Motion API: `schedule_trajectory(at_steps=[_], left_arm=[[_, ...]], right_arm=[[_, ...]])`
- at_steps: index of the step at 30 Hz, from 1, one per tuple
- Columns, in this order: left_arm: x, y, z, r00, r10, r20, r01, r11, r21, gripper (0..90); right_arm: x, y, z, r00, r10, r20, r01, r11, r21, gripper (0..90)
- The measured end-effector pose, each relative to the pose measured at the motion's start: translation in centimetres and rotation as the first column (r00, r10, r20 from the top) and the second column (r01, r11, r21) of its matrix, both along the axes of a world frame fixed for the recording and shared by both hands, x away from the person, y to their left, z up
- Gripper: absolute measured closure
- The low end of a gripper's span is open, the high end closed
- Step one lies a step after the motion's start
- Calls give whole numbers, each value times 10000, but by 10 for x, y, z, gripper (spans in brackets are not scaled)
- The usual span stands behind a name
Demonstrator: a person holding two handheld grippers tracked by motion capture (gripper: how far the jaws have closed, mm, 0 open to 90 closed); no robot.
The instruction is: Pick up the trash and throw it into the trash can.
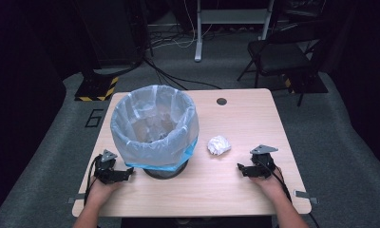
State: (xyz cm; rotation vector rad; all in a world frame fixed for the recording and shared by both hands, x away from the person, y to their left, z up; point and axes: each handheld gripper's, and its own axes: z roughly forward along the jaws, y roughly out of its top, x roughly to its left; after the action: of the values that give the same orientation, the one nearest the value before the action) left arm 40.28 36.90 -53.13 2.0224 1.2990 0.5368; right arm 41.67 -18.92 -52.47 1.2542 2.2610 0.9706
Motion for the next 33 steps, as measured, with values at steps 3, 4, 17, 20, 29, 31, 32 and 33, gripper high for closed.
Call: schedule_trajectory(at_steps=[3, 4, 17, 20, 29, 31, 32, 33], left_arm=[[0, 0, 0, 10000, 0, 1, 0, 10000, -8, 0], [0, 0, 0, 10000, -22, -4, 22, 10000, -5, 0], [-3, 0, 0, 9999, -117, 3, 117, 9999, -20, 2], [-3, 0, 0, 9999, -113, 4, 113, 9999, -20, 2], [-5, -2, 0, 10000, -96, -3, 96, 10000, 6, 3], [-5, -2, 0, 9999, -106, 2, 106, 9999, 5, 3], [-5, -2, 0, 9999, -107, 3, 107, 9999, 2, 3], [-5, -2, 0, 9999, -106, 6, 106, 9999, -3, 3]], right_arm=[[0, 0, 3, 9999, -120, -103, 119, 9998, -136, 233], [0, 0, 3, 9995, -246, -188, 244, 9996, -117, 246], [-1, 2, 10, 9993, -201, -315, 198, 9998, -81, 278], [-1, 3, 13, 9995, -193, -269, 198, 9997, 153, 278], [-3, 7, 25, 9997, 138, -188, -125, 9979, 640, 263], [-3, 8, 29, 9997, 204, -120, -195, 9973, 709, 263], [-3, 8, 31, 9998, 183, -103, -175, 9969, 762, 261], [-2, 9, 33, 9998, 189, -18, -187, 9967, 793, 259]])
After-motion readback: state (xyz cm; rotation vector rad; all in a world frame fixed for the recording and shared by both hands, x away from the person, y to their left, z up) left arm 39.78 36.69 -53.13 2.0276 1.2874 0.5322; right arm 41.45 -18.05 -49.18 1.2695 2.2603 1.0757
